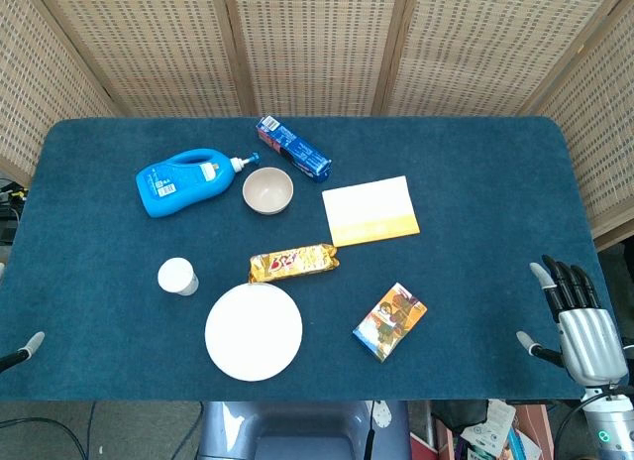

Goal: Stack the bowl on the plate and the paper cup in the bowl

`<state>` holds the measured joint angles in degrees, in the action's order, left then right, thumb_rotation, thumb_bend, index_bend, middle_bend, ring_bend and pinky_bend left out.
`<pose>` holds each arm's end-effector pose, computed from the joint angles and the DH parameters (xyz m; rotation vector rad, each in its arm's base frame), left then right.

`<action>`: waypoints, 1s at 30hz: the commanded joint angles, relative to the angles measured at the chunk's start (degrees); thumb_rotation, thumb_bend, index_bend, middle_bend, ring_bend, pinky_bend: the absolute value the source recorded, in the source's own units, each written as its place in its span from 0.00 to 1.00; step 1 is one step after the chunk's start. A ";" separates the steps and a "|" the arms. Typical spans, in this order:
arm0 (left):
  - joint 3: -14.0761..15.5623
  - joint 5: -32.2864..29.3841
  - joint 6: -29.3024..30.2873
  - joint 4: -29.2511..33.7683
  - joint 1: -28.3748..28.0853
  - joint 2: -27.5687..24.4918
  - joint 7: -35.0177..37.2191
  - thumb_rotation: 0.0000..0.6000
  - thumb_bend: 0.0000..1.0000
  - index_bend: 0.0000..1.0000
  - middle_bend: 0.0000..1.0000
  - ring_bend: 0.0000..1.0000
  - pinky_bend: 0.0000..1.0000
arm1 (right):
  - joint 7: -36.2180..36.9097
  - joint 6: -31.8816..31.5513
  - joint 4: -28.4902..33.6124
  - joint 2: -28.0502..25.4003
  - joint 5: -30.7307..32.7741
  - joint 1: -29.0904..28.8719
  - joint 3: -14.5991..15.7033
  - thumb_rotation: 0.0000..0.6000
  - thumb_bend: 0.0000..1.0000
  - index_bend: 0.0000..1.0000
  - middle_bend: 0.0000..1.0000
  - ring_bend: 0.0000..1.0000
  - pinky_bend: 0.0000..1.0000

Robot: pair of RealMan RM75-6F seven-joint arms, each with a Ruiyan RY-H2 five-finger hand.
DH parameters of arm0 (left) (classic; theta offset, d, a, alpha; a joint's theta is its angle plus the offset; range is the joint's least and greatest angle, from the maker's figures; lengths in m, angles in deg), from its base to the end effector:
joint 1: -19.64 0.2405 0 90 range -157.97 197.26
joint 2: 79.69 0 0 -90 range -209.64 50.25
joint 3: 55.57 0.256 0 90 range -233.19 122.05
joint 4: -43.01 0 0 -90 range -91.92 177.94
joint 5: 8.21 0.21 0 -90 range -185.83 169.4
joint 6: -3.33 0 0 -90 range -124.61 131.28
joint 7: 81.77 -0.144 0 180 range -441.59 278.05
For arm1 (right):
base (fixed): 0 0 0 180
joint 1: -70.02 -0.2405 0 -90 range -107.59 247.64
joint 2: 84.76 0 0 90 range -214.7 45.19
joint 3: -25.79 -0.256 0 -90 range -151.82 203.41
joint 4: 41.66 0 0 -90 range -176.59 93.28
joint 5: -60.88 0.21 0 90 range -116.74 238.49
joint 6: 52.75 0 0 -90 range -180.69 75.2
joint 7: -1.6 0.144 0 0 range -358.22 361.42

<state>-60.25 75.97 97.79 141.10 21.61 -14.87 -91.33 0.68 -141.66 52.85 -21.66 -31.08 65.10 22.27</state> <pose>-0.3040 0.1482 0.1748 -1.2012 -0.8080 -0.8568 -0.2861 -0.1818 0.1660 1.4296 -0.8033 1.0166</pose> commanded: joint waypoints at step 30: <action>-0.12 -0.56 -0.32 -0.39 0.00 -0.02 0.77 1.00 0.11 0.01 0.00 0.00 0.00 | -0.61 0.91 0.22 0.22 -0.09 -0.33 0.33 1.00 0.15 0.00 0.00 0.00 0.00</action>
<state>-60.34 75.39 97.44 140.68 21.60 -14.88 -90.58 0.08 -140.74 53.08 -21.45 -31.17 64.77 22.60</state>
